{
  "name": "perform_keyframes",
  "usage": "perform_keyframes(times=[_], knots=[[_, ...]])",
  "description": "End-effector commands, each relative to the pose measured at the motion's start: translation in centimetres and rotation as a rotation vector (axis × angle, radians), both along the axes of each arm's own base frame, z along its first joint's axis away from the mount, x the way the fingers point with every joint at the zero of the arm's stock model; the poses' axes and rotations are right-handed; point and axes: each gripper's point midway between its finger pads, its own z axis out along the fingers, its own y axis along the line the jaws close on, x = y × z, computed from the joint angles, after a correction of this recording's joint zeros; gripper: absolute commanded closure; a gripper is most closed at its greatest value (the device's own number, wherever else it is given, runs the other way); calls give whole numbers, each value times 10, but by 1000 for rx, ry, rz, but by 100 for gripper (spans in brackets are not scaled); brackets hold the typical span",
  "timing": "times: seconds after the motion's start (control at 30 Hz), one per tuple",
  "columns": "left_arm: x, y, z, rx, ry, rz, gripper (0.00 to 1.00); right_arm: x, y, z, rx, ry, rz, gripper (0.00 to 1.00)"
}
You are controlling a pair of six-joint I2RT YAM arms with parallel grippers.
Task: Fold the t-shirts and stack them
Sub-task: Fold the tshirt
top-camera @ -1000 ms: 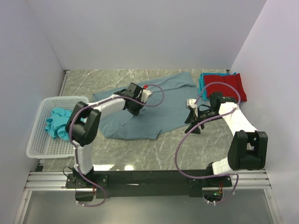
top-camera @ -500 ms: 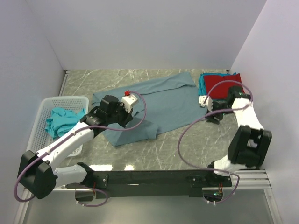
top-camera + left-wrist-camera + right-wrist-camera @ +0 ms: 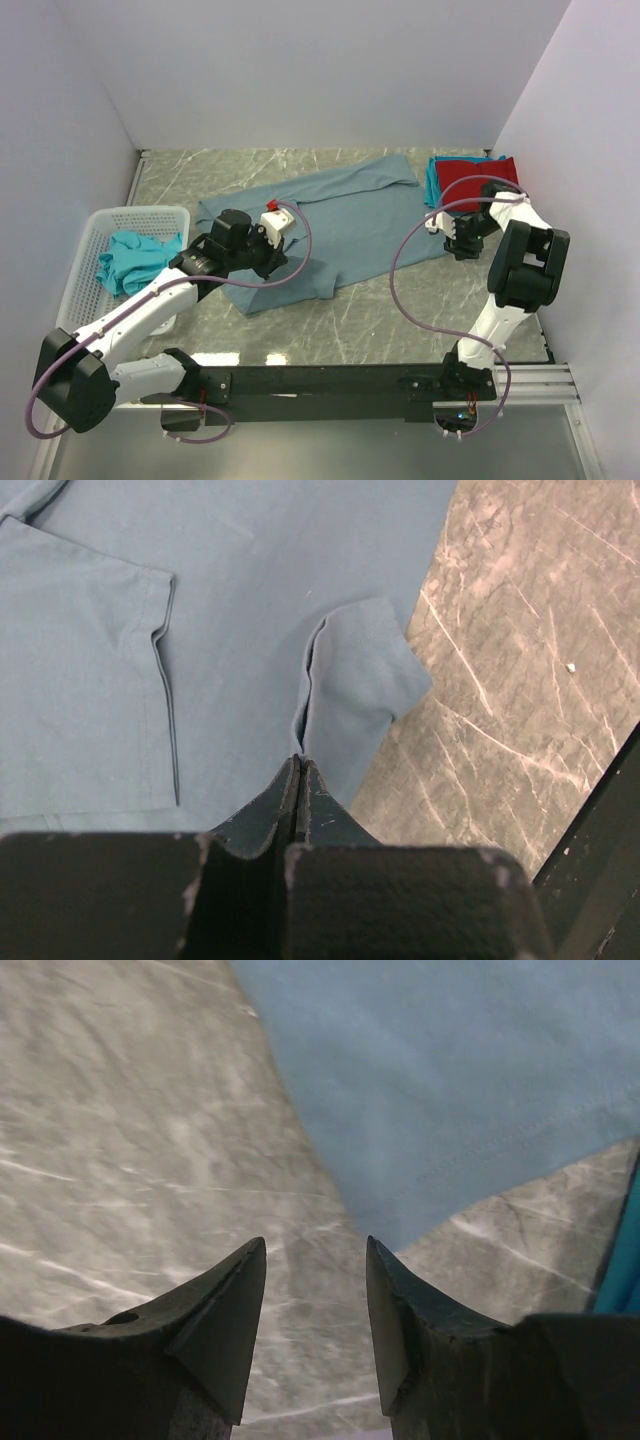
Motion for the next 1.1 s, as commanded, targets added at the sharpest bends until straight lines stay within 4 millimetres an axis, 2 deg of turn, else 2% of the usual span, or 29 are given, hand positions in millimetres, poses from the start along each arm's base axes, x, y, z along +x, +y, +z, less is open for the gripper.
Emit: perform_keyframes(times=[0.0, 0.23, 0.5, 0.6, 0.63, 0.73, 0.83, 1.0, 1.07], knots=[[0, -10, 10, -35, -36, -49, 99, 21, -14, 7, -49, -54, 0, 48], [-3, -13, 9, -44, -26, -69, 99, 32, -23, -7, -70, -30, -19, 49], [-6, -15, 10, -57, -28, -88, 99, 28, -23, -24, -71, 13, -5, 53], [-6, -14, 10, -54, -27, -89, 99, 26, -21, -27, -64, 16, -1, 66], [-6, -13, 11, -54, -28, -84, 99, 26, -20, -25, -58, 13, -1, 74], [-7, -8, 16, -40, -32, -60, 99, 21, -16, -22, -52, 7, 2, 85], [-15, 2, 31, -44, -55, -37, 99, 10, -12, -22, -46, 12, 15, 92], [-33, 13, 42, -53, -54, -31, 99, -15, -4, -31, -33, 38, 29, 95], [-38, 18, 47, -58, -63, -25, 99, -18, -3, -31, -39, 30, 32, 95]])
